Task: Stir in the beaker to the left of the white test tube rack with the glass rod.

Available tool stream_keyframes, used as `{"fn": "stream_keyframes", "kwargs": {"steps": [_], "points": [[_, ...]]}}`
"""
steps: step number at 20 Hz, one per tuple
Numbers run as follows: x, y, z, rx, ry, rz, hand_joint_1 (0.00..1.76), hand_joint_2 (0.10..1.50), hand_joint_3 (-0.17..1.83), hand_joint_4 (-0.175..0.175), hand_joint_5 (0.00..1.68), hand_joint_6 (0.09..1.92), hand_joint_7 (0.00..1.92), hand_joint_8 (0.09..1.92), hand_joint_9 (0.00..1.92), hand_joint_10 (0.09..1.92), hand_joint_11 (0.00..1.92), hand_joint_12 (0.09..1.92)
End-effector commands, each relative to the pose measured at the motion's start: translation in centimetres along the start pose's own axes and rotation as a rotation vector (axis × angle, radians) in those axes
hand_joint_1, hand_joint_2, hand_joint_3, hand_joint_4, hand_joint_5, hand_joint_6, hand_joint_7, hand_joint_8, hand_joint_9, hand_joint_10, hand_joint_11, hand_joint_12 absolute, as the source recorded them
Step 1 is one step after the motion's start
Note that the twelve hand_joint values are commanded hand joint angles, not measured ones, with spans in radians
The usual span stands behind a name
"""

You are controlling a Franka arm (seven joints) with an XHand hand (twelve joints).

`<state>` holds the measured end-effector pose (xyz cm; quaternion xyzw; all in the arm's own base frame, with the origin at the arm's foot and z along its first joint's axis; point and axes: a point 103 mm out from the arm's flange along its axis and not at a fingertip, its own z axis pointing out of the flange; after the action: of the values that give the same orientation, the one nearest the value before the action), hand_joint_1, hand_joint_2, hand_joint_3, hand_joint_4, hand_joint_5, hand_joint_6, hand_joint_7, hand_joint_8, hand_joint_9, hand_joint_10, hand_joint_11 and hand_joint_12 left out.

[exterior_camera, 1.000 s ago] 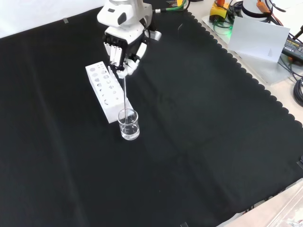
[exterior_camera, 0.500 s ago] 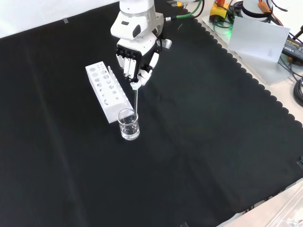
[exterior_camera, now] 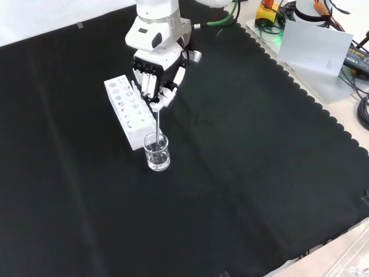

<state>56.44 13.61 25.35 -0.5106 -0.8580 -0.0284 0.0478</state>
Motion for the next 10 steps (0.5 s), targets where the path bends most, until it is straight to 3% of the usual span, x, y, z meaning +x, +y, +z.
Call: {"fn": "stream_keyframes", "kwargs": {"steps": [1, 10], "points": [[-0.5, -0.6, -0.5, -0.008, -0.004, 0.004, 1.28, 1.1, 0.01, -0.175, 1.05, 0.59, 1.01, 1.3, 1.62, 0.94, 1.65, 0.75], [0.4, -1.5, -1.6, -0.033, -0.01, -0.014, 1.28, 1.1, 0.0, -0.175, 1.05, 0.59, 1.01, 1.3, 1.62, 0.94, 1.65, 0.75]]}}
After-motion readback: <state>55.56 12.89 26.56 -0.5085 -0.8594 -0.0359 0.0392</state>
